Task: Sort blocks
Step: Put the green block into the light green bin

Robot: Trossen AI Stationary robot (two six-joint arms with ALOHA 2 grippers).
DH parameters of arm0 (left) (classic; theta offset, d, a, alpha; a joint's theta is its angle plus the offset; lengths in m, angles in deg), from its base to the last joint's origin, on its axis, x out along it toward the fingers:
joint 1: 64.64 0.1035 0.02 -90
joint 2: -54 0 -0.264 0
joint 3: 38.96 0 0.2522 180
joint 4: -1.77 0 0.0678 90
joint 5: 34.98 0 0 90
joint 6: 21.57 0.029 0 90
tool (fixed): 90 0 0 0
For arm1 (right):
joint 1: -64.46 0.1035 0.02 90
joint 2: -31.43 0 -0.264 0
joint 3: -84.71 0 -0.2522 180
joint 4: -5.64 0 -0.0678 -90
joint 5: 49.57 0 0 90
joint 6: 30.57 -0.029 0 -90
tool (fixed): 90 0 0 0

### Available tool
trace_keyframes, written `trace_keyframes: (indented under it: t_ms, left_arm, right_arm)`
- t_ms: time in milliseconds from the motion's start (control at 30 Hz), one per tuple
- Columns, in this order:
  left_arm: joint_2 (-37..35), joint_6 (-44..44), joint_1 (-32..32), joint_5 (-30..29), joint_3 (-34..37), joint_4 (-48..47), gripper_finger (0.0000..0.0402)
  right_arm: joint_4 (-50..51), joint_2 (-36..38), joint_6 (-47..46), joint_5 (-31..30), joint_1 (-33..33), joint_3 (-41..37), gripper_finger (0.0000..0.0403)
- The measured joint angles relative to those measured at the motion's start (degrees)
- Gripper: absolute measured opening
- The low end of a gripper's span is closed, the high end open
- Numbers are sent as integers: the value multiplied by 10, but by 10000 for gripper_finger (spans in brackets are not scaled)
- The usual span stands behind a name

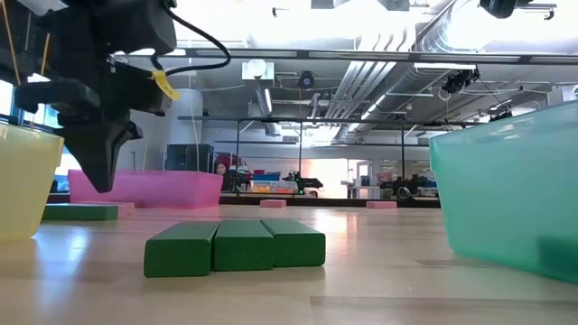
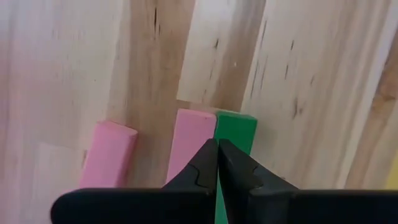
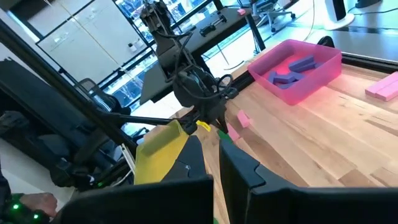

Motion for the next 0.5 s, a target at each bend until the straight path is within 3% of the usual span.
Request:
trace_keyframes:
  t_ms: [500]
  left_arm:
    - [25, 4, -10, 18, 0, -7, 0]
  right_arm:
    - [20, 0, 3, 0, 0, 0, 0]
